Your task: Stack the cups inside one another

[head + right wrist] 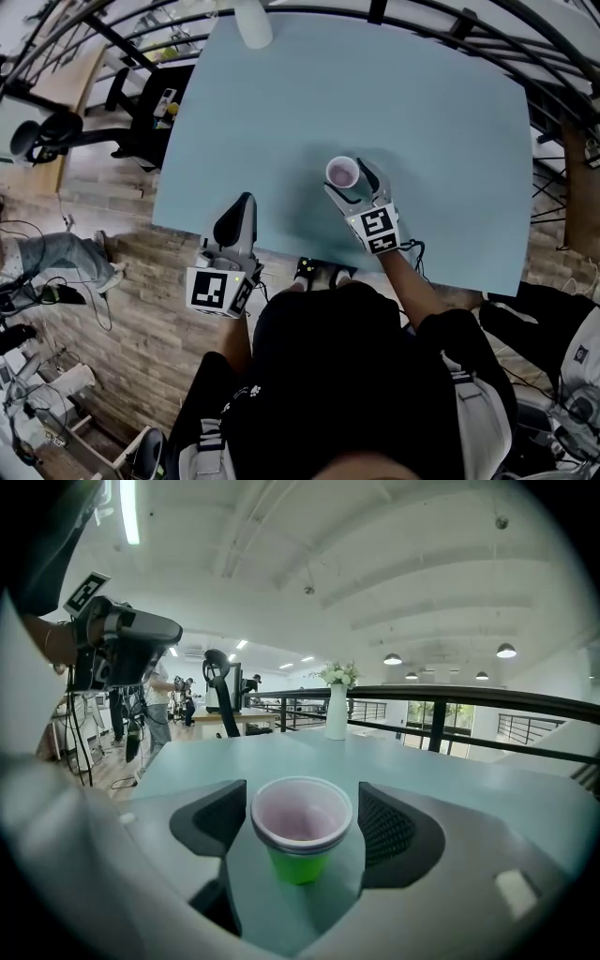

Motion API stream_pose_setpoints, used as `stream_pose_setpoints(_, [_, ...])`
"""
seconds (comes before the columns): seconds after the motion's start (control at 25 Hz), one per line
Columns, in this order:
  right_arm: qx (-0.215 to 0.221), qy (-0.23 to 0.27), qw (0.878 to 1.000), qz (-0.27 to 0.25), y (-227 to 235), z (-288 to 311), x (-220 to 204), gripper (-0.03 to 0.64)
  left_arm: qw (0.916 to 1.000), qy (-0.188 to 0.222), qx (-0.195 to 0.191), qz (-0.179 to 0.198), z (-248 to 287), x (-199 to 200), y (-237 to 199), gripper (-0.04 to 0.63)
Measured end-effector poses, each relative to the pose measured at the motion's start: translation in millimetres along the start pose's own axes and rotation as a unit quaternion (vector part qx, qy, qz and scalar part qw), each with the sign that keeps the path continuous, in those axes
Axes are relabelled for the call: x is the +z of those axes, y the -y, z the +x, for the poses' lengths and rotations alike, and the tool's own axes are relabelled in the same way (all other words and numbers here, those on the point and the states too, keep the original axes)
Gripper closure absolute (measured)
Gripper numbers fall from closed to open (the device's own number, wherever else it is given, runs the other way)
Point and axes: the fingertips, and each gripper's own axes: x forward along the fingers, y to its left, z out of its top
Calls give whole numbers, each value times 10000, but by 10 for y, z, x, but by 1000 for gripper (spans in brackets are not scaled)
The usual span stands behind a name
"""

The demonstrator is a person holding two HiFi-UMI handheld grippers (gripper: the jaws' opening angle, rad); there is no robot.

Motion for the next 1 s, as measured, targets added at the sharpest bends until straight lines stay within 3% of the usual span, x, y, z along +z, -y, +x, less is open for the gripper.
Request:
stream_pose_setpoints(0.28, [-104,354,9993,79,41,-134,276,269,10000,61,-73,14,35,66,19,603])
stream_pose_setpoints(0.56, [-320,1097,9929,335,106,-471,680,470,9993,45,-367,66,165,70,94,603])
stream_pose_setpoints(0.68, [-452,1414,9878,470,190,-679,841,596,9980,163,-602,101,296,118,198,603])
stream_pose_setpoints(0.84, [-551,1766,9799,746,277,-944,980,611,9950,179,-971,119,468,134,350,604])
stream_pose_setpoints(1.0, [-874,1732,9774,835,363,-1184,988,611,9906,150,-1357,107,616,153,553,603])
